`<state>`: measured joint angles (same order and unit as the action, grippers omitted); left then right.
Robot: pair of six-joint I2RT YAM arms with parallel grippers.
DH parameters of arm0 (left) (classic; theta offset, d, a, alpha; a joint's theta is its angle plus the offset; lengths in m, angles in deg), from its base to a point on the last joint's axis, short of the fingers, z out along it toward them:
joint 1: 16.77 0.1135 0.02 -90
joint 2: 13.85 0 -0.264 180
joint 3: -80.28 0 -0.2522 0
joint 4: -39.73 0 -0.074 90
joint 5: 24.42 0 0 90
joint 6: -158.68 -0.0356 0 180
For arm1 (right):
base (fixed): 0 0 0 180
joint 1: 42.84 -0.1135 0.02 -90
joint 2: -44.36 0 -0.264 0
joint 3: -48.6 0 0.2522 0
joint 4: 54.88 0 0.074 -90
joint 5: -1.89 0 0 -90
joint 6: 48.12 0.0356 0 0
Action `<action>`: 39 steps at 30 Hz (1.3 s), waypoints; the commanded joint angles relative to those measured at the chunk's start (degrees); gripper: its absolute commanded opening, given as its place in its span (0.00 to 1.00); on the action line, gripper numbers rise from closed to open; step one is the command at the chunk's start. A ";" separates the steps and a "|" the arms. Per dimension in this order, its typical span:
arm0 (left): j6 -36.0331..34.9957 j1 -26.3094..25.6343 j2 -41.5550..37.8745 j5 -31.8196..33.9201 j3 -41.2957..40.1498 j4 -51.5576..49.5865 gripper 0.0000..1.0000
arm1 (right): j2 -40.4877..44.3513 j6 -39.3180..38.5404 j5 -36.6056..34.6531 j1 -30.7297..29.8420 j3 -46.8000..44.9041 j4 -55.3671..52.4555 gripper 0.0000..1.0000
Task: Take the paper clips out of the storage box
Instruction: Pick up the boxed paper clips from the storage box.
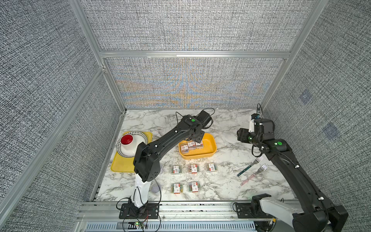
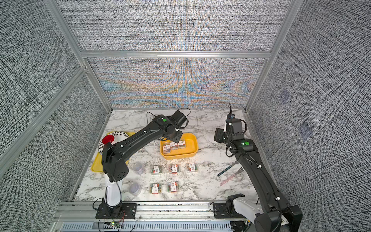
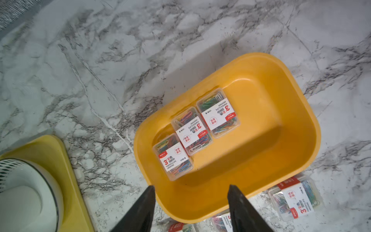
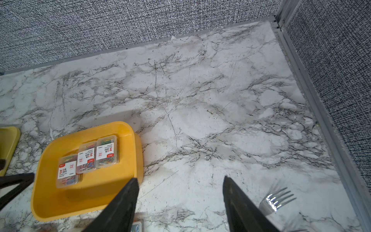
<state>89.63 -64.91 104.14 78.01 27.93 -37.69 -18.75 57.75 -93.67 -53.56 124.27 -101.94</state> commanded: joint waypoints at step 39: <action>22.29 1.21 24.76 -3.36 21.55 -5.07 0.53 | 0.27 0.20 7.91 1.12 -4.54 1.09 0.71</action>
<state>111.11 -63.82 128.29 74.07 49.13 -43.11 -18.47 57.95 -86.11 -52.47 119.84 -101.41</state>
